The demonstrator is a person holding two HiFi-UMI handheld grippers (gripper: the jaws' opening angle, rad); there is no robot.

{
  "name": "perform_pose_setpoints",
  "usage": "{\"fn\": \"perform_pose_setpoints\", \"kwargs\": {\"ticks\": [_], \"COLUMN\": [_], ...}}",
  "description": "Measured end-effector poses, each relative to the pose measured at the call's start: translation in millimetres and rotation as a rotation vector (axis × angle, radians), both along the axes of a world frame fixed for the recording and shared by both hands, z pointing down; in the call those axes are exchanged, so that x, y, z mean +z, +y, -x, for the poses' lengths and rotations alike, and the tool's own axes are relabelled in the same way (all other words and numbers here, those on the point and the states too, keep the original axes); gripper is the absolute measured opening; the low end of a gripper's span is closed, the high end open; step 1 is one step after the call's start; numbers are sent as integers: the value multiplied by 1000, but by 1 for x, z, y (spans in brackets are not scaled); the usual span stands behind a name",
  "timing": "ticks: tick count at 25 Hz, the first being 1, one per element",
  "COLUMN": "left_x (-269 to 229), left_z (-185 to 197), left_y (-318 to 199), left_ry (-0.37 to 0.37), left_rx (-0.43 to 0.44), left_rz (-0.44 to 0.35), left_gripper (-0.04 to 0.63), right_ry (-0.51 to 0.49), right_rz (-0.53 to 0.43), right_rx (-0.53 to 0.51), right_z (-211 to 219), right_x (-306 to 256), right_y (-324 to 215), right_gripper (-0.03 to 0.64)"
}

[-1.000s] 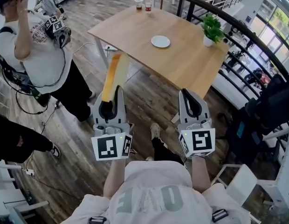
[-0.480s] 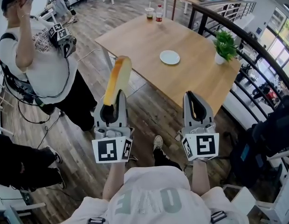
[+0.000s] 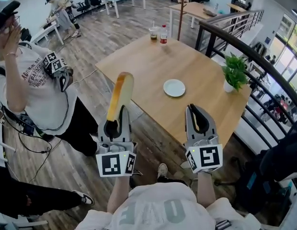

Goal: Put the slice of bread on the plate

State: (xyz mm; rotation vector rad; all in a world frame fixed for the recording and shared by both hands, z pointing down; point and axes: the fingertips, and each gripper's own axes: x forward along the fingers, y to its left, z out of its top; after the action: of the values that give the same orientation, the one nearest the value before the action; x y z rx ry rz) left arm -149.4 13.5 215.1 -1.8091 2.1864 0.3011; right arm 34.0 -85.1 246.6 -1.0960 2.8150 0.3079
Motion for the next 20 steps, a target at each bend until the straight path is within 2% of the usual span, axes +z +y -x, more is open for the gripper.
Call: {"fn": "perform_pose_setpoints", "kwargs": {"ticks": [10, 20], "left_x": [-4, 15], "left_z": [26, 45], "left_y": [-86, -130], "left_ry": [-5, 1], "left_rx": [-8, 40], "left_rz": [-7, 37], "left_gripper": [91, 91], "right_ry": [11, 50], "right_rz": [-8, 56], "right_rx": [-16, -18], "right_z": [31, 62], "right_x": [-7, 22], "right_y": [-85, -112], "right_gripper": [29, 29]}}
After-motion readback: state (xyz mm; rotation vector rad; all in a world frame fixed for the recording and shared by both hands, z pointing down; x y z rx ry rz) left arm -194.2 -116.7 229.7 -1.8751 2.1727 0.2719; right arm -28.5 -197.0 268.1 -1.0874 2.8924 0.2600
